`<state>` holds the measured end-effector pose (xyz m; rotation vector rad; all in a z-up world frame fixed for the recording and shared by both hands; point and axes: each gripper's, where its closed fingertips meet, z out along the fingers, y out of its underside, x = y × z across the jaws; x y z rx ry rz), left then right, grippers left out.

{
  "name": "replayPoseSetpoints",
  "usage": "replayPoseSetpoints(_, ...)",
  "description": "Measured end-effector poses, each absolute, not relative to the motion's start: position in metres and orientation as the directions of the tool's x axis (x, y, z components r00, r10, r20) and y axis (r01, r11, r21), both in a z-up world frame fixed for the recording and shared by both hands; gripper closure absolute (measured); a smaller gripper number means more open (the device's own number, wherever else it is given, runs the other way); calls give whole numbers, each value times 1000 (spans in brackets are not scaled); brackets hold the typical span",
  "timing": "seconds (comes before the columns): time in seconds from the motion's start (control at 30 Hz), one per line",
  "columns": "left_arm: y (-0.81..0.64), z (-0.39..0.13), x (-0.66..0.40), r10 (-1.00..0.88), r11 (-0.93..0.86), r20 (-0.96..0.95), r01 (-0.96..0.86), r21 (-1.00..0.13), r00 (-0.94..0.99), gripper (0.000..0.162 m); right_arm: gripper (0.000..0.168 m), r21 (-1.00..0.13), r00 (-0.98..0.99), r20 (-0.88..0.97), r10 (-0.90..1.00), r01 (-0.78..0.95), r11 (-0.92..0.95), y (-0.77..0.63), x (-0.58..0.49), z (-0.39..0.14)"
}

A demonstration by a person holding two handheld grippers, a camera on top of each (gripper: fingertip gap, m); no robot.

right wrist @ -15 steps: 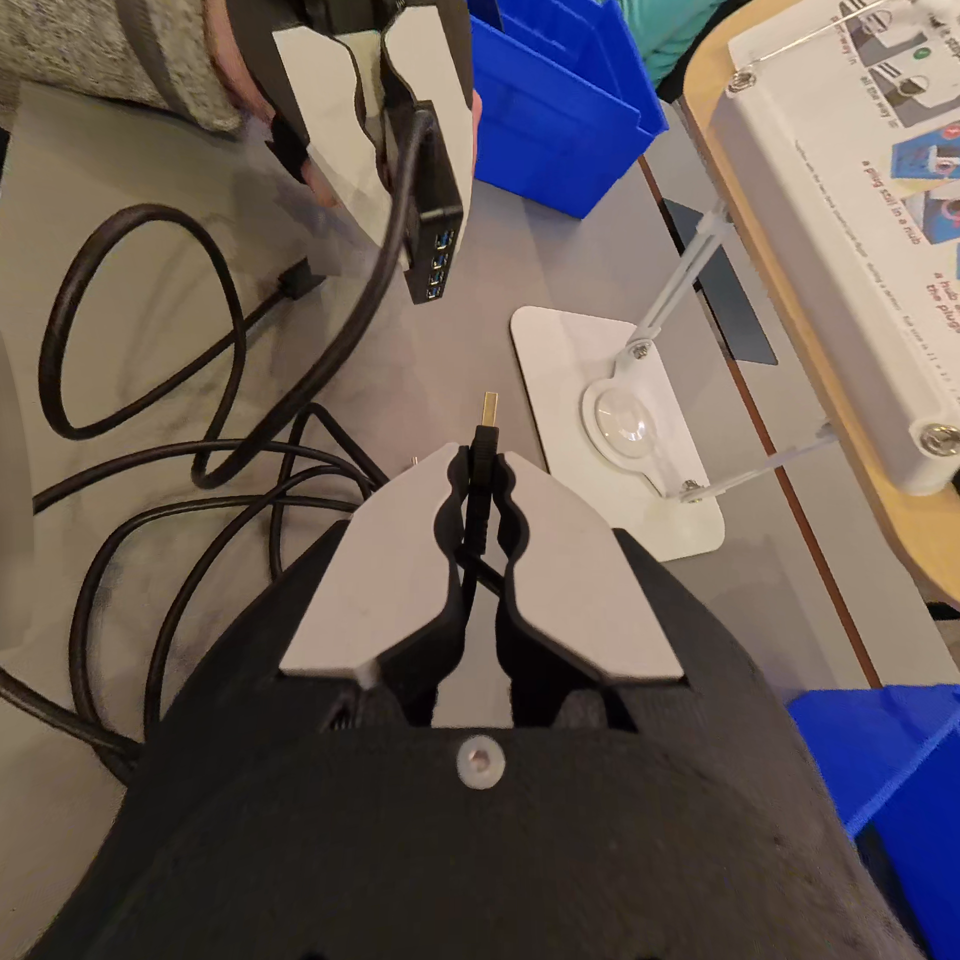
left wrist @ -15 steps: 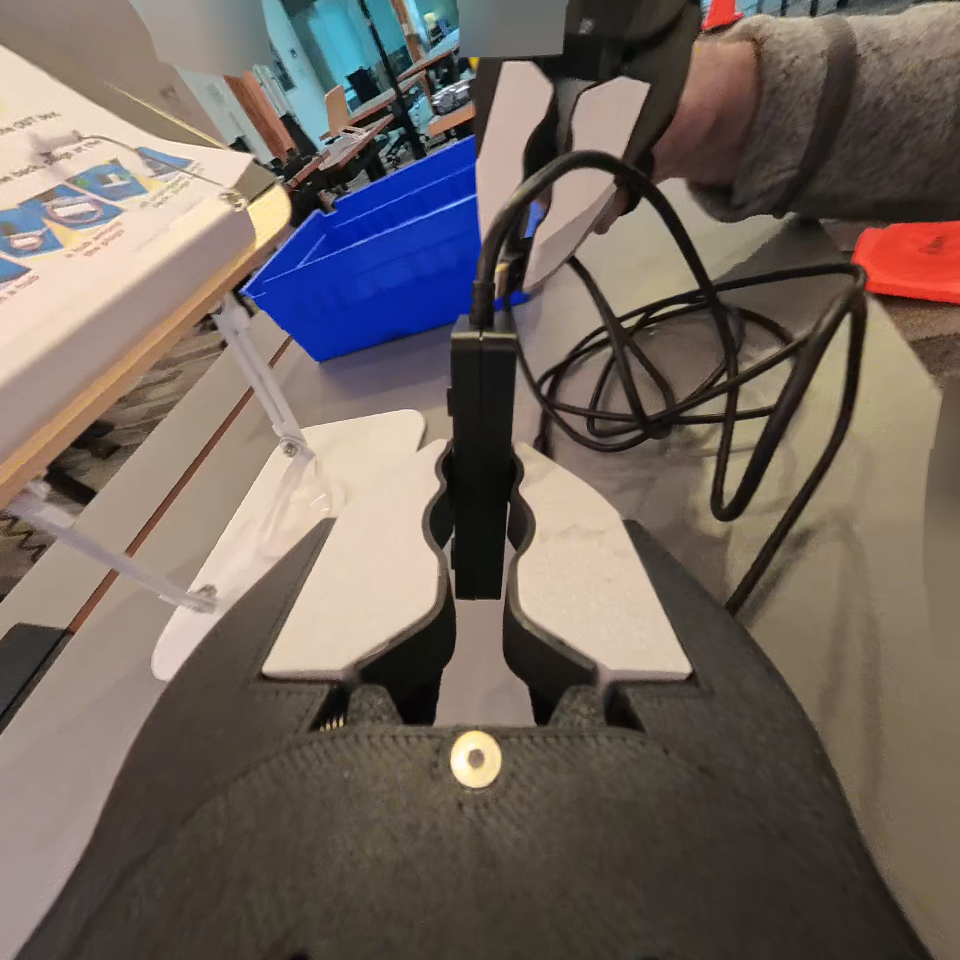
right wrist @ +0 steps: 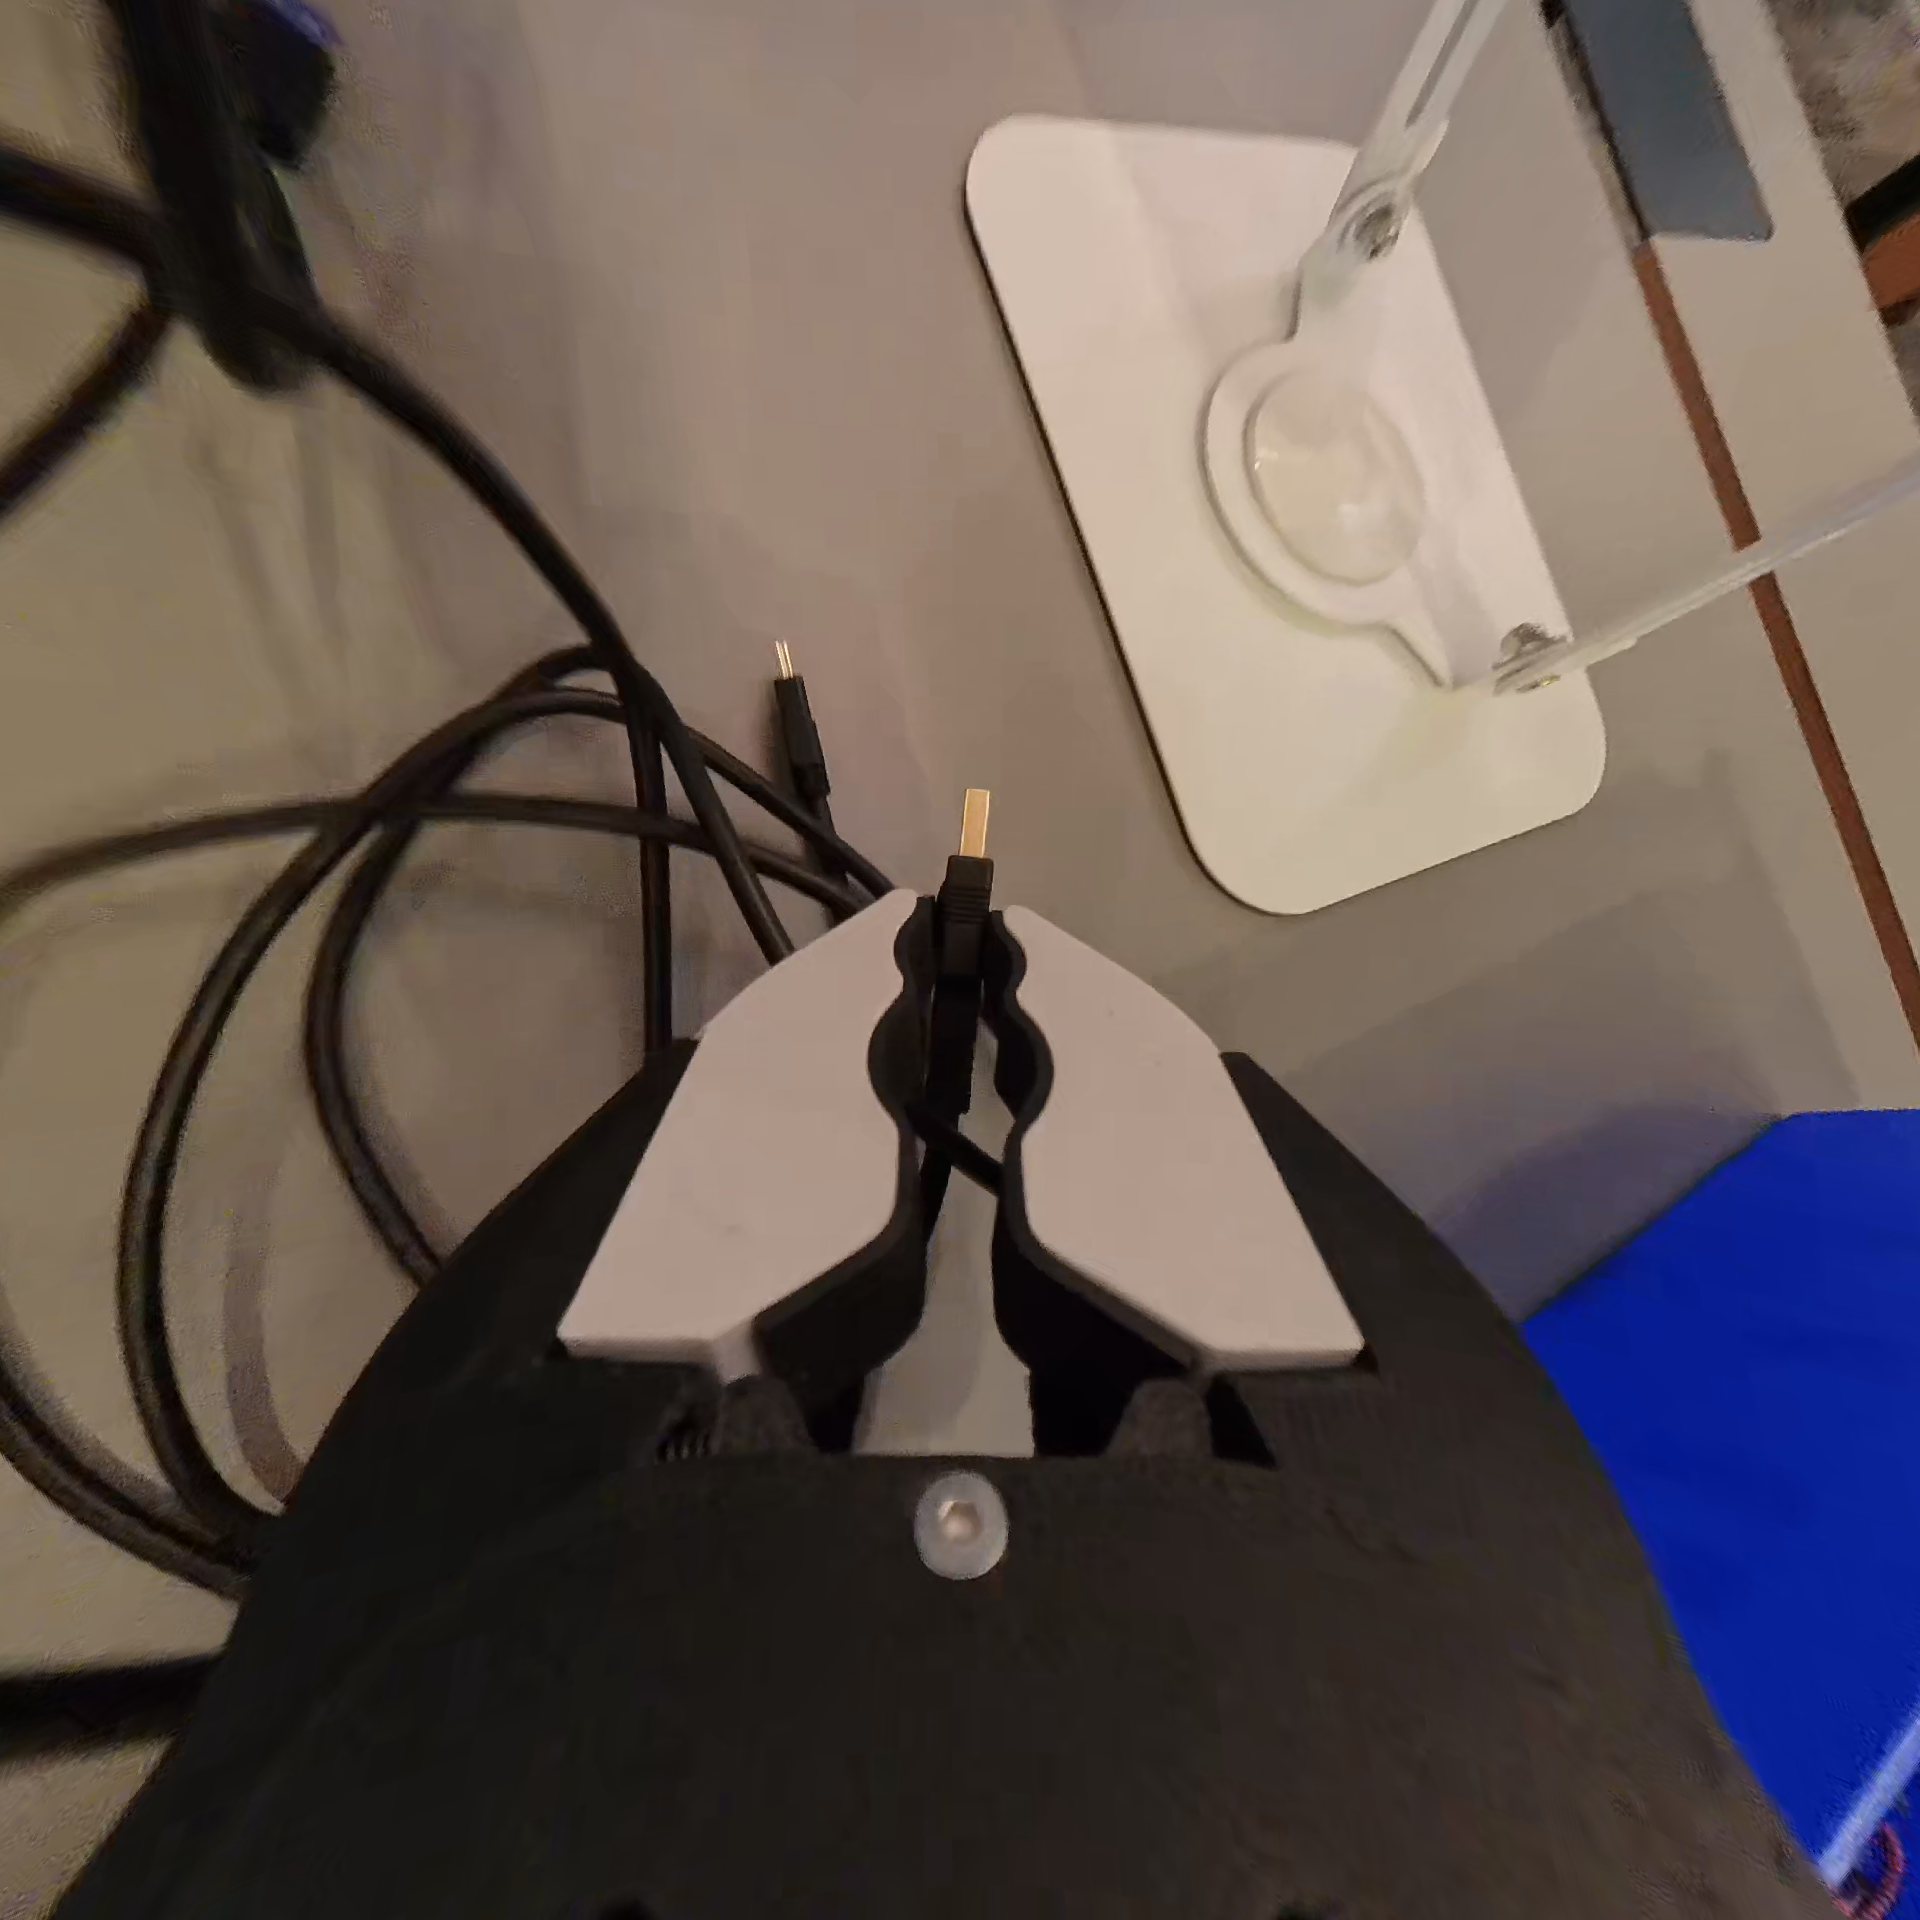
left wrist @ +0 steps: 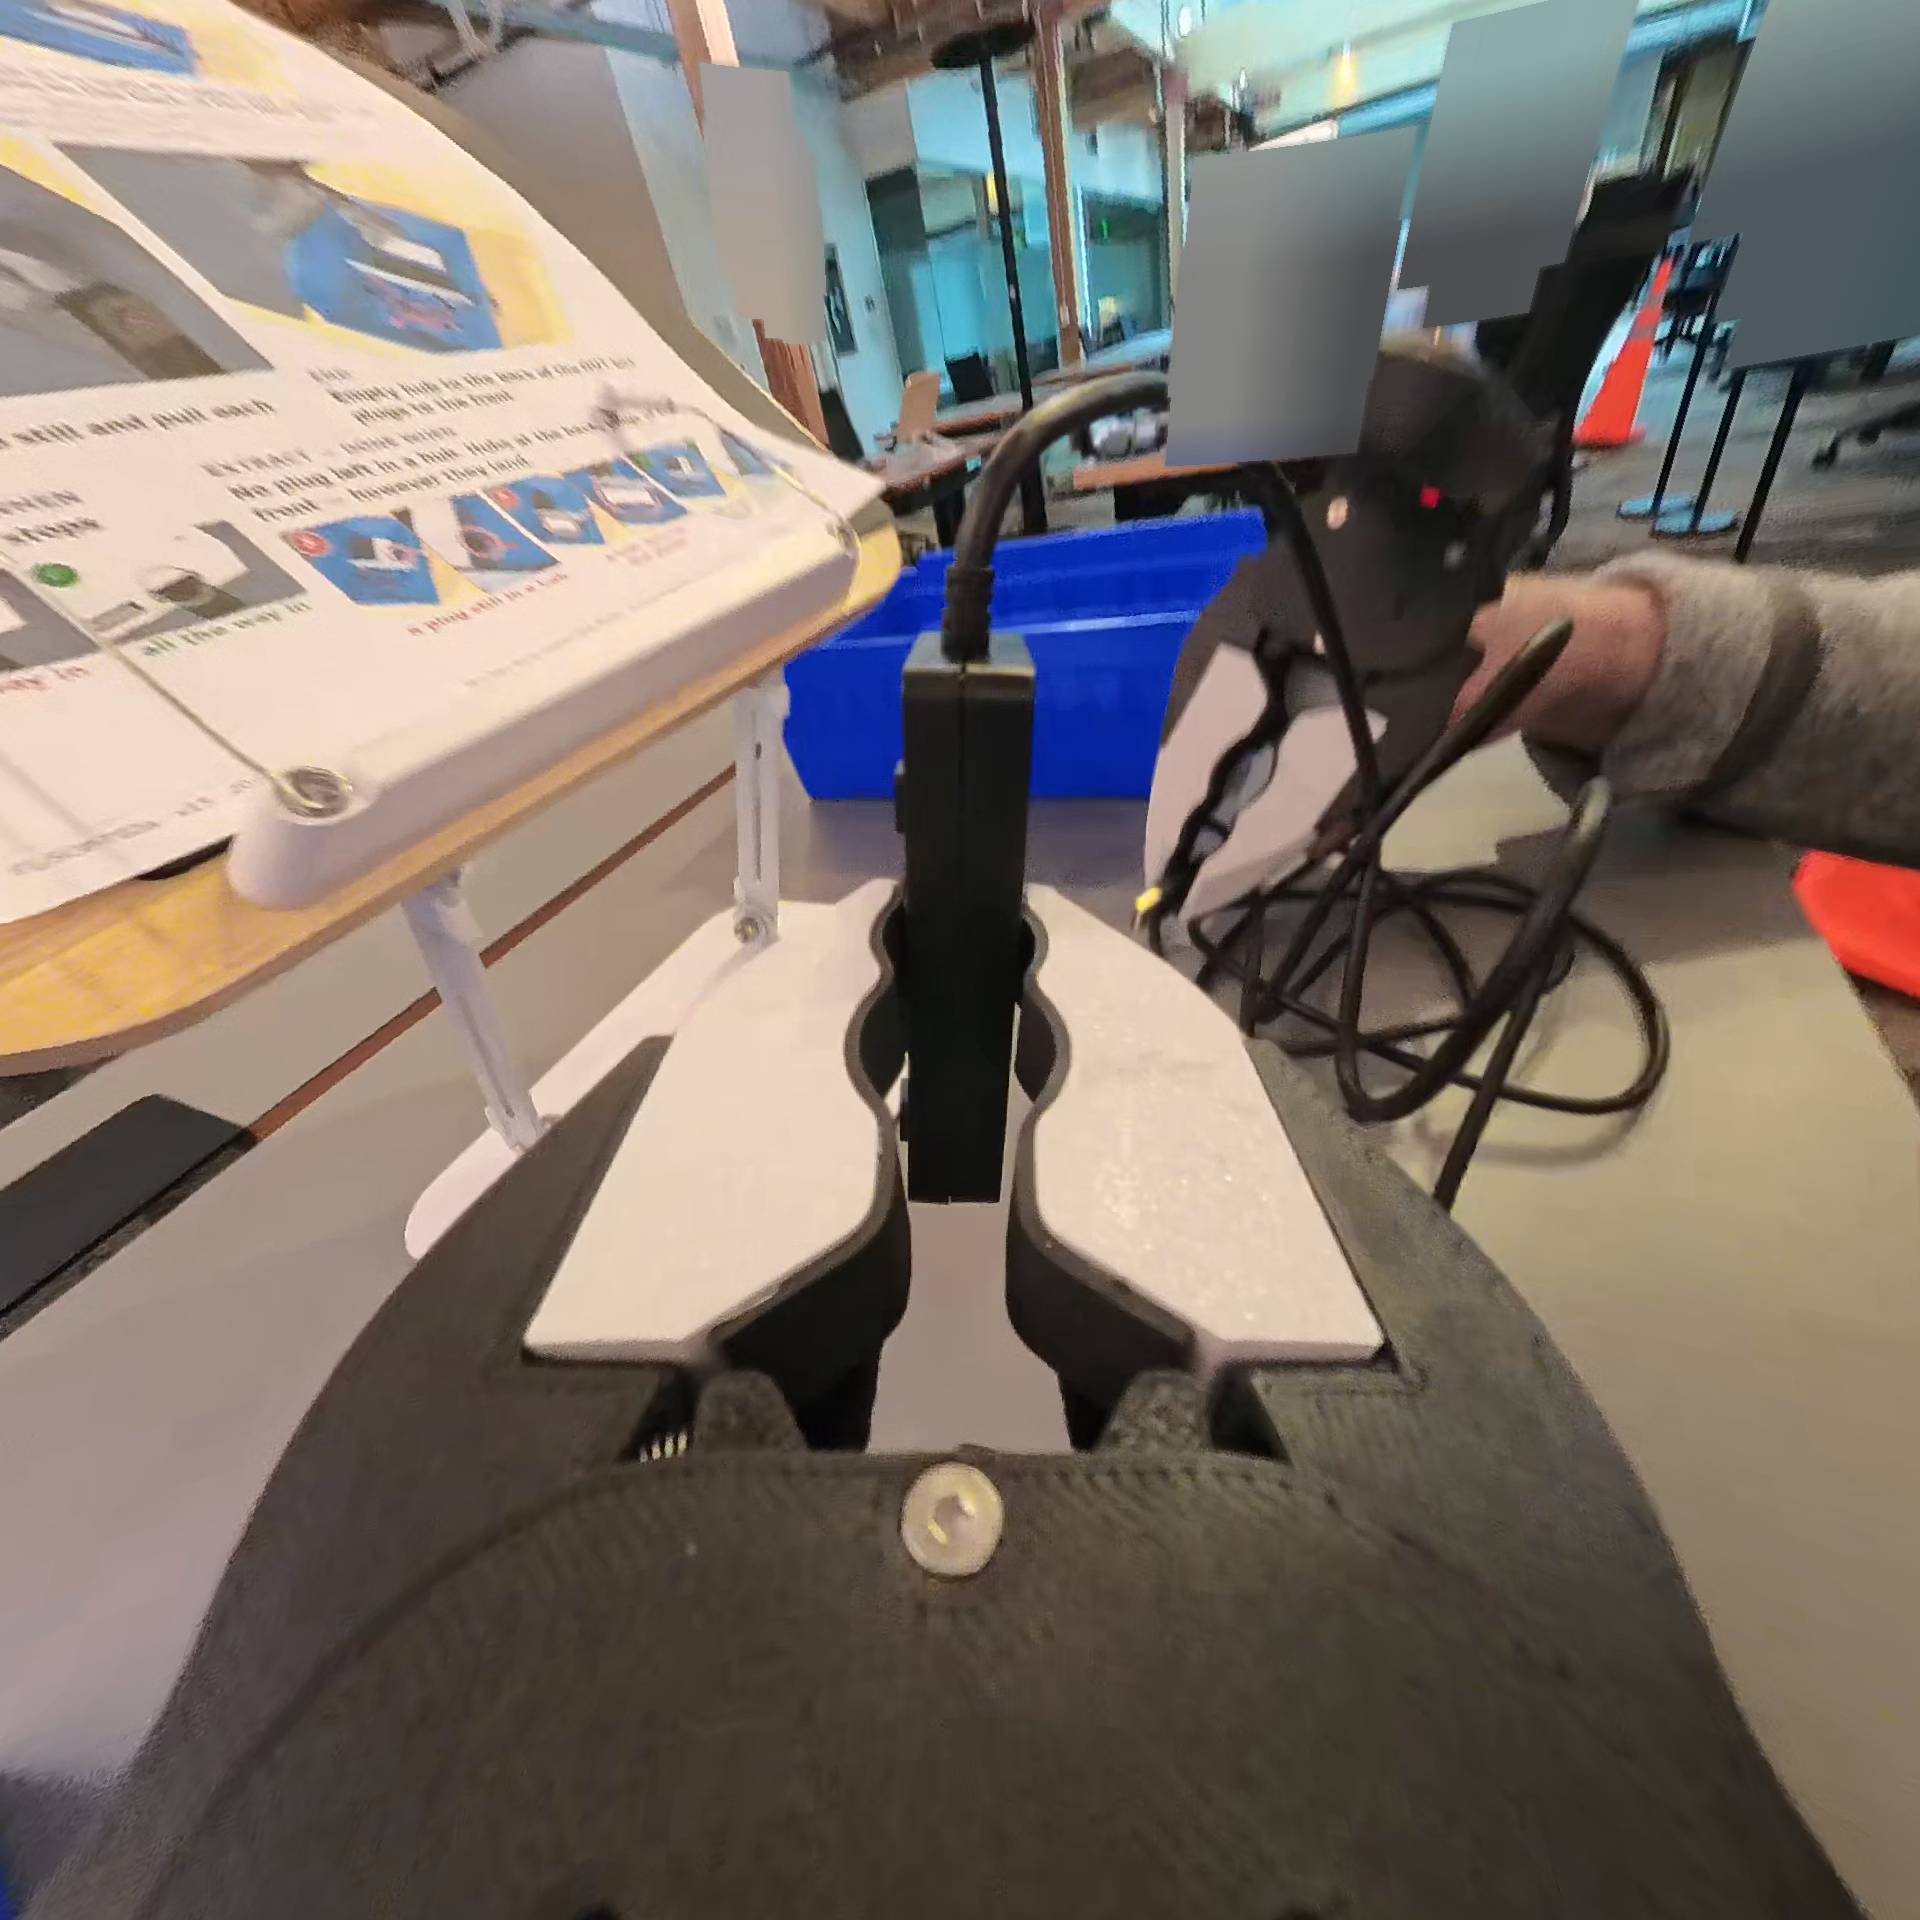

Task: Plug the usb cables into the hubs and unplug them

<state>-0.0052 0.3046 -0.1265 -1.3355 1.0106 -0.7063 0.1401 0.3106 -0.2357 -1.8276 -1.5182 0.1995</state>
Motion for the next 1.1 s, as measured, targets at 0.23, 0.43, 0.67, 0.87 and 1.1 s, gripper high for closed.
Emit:
replayPoseSetpoints(0.23,312,-86,-33,-823,207,-226,-95,-974,521,145,158,-621,294,315,903,783,-38,309,141,-240)
replayPoseSetpoints(0.43,322,-57,-61,-758,230,-243,-100,-968,605,144,158,-618,283,373,884,786,10,308,145,-234)
replayPoseSetpoints(0.67,323,-63,-52,-738,237,-312,-202,-950,598,145,158,-659,311,335,890,752,-15,305,143,-225)
replayPoseSetpoints(0.87,317,-89,-24,-765,239,-348,-263,-935,541,144,135,-777,317,174,932,625,-68,293,132,-205)
replayPoseSetpoints(1.1,314,-104,-1,-785,259,-368,-276,-926,498,145,122,-882,102,-45,994,464,-87,252,120,-167)
